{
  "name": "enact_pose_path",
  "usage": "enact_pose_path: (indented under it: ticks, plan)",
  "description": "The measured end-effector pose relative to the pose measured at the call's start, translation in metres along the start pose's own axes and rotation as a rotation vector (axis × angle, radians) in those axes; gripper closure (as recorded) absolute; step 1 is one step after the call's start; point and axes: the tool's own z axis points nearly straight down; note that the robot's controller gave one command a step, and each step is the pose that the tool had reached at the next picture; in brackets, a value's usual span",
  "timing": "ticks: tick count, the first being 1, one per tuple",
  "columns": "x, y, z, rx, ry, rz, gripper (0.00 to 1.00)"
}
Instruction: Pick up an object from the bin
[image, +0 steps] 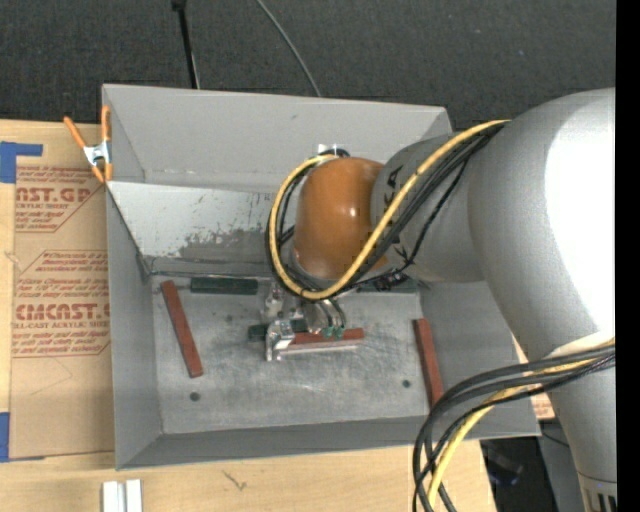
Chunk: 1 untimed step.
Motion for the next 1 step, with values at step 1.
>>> enact_pose_path:
  ticks: [1]
  plan:
    - [-0.001, -0.0004, -0.1328, 0.002, 0.002, 0.016, 1.0]
